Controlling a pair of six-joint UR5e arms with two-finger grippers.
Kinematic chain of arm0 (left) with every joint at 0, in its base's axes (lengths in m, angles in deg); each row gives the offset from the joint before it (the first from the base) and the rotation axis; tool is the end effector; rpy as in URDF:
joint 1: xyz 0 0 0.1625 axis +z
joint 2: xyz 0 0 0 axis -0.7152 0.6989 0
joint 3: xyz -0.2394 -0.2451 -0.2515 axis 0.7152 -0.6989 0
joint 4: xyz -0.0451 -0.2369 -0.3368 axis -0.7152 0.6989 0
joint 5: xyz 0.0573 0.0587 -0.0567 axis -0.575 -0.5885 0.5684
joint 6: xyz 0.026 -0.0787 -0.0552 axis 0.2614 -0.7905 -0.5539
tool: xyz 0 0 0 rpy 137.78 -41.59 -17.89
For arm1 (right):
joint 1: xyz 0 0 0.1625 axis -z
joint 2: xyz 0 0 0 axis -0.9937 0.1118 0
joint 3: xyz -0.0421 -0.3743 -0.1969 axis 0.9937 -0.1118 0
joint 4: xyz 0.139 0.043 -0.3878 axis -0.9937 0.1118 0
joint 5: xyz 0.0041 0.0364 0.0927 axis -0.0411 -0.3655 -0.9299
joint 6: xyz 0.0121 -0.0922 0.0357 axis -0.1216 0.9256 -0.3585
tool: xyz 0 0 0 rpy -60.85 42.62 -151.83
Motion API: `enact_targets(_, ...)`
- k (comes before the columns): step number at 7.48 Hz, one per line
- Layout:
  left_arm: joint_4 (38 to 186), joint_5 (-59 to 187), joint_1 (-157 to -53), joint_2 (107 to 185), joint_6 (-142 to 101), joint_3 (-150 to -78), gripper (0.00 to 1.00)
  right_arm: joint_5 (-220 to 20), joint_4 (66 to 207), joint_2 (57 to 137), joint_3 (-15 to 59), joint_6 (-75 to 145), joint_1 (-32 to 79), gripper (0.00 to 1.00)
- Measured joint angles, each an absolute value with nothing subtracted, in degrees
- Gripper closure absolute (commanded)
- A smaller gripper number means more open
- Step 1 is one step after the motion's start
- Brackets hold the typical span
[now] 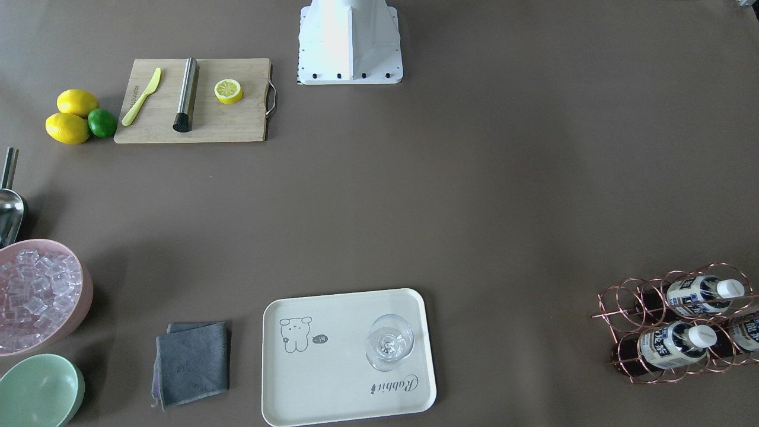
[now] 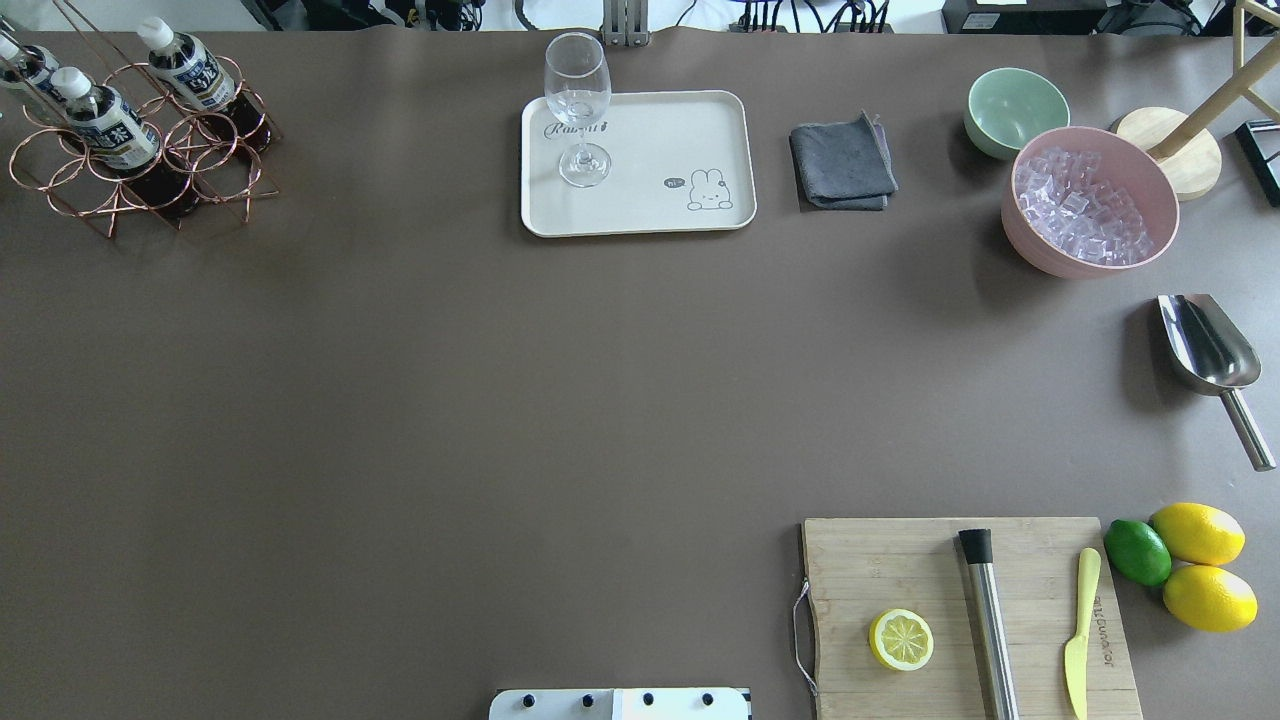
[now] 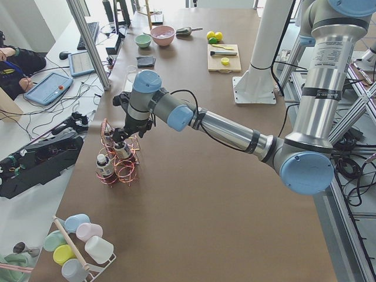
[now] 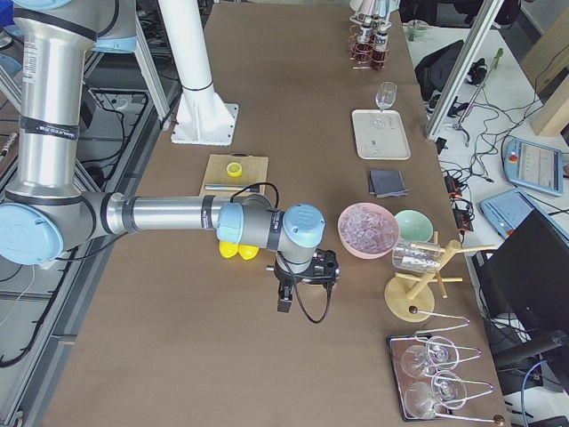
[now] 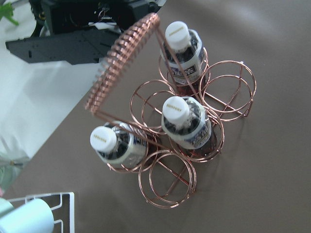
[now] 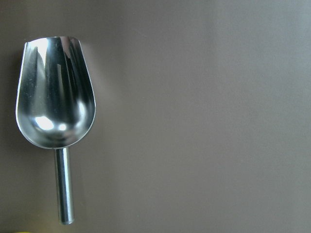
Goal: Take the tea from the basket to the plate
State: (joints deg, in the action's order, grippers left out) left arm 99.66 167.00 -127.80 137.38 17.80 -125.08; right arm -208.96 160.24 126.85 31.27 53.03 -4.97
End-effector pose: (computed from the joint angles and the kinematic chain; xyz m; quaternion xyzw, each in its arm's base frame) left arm 0.0021 -0.5761 0.4305 0.3371 0.2386 0.3370 0.8461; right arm 0.0563 -0.4142 0.6480 -0.0602 -0.3570 -0.0006 0.9322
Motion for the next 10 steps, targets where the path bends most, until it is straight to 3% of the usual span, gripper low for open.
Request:
enact_targets(4,84.0,165.9,-127.4,152.7,39.4,-119.5,0.02,-209.0,160.2,126.8,31.3,53.1,-4.9,0.00)
enact_targets(10,85.7,171.1,-128.9,160.3,48.5,-103.3,0.02,-209.0,160.2,126.8,31.3,53.0,-4.9,0.00)
